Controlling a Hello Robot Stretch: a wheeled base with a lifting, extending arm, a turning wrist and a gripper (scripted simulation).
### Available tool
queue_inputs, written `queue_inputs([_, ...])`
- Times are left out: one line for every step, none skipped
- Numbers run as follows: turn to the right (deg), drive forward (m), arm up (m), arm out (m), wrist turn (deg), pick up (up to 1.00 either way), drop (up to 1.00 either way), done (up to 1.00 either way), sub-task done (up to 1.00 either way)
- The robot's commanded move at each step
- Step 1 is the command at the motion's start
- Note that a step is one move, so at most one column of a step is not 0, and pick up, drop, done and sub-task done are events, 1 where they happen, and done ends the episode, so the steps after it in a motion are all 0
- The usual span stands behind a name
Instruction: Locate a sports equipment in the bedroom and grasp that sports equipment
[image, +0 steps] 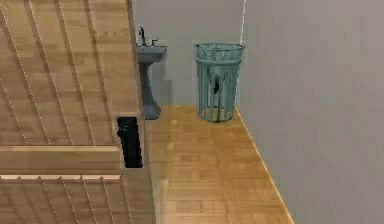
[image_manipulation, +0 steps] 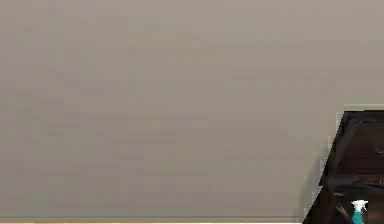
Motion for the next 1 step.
queue_inputs([-45.0, 0.00, 0.00, 0.00, 0.0, 0.00, 0.00, 0.00, 0.00])
